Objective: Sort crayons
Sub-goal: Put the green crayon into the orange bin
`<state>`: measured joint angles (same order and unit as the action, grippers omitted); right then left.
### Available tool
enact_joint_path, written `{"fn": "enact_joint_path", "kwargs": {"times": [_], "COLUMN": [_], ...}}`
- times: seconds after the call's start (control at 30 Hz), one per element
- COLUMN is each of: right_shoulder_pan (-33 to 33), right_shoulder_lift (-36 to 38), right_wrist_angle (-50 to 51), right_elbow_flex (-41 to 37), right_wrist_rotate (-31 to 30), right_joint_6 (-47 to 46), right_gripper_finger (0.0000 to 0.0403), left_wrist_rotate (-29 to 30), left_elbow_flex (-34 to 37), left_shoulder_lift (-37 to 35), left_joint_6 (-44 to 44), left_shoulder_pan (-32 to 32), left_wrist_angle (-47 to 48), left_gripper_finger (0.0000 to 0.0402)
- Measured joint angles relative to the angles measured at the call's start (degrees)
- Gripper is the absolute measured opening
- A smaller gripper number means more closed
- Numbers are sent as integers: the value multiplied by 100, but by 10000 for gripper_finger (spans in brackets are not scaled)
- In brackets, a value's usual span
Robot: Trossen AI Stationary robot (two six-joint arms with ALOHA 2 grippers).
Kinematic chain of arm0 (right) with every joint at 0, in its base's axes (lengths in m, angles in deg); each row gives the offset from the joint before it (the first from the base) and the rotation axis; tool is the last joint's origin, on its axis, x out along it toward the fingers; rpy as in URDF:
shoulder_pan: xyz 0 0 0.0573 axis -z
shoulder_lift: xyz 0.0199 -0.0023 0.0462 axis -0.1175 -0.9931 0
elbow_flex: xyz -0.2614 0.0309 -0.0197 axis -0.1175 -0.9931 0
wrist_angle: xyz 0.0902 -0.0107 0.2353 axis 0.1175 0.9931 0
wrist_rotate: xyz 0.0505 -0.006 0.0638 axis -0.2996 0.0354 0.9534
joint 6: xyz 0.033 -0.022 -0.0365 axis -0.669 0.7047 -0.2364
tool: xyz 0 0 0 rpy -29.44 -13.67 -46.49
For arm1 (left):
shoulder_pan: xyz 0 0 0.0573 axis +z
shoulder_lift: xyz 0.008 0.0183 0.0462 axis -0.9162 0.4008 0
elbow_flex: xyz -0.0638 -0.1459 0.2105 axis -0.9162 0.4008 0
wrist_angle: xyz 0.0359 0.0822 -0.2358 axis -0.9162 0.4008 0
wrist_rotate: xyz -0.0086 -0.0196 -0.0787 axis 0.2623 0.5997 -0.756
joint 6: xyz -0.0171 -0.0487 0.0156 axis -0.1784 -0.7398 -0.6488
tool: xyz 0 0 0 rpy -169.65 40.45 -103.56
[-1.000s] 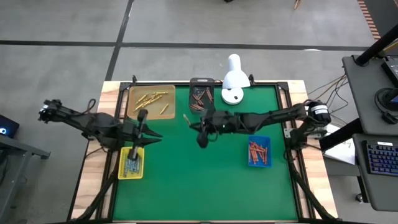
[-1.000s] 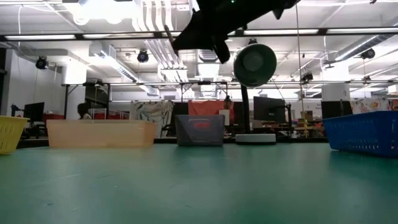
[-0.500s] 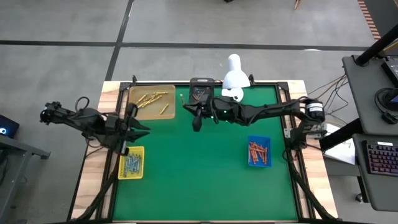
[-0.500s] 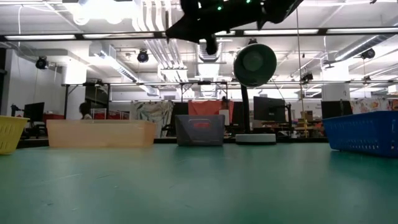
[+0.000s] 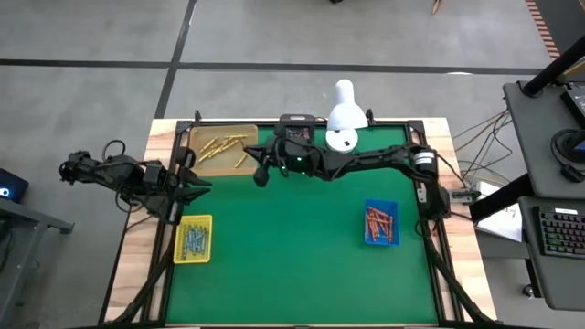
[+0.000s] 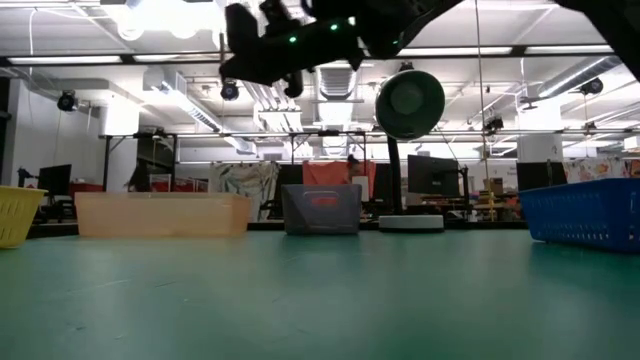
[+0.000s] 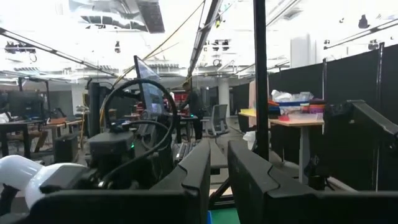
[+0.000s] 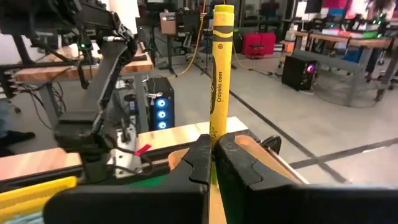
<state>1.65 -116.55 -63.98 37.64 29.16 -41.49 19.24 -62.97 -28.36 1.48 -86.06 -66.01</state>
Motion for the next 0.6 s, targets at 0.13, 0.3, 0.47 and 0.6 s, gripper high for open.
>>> {"fn": "enact_joint_path", "kwargs": {"times": [0.13, 0.3, 0.47, 0.6], "right_shoulder_pan": [62, 134, 215, 259], "right_shoulder_lift": [-437, -930, -1264, -1456], "right_wrist_angle": [8, 238, 835, 1227], "right_elbow_flex": [522, 1072, 1520, 1771], "right_wrist_rotate": [-91, -668, -893, -893], "right_joint_6": [208, 516, 530, 409], "right_gripper_finger": [9, 9, 9, 9], "left_wrist_rotate": [2, 2, 2, 2], "left_elbow_flex": [46, 64, 72, 75], "left_shoulder_lift": [-72, -148, -232, -258], "left_joint_6": [0, -15, -17, -17], "left_shoulder_pan": [0, 0, 0, 0], "left_wrist_angle": [19, 46, 94, 91], "left_gripper_finger": [39, 39, 39, 39]}}
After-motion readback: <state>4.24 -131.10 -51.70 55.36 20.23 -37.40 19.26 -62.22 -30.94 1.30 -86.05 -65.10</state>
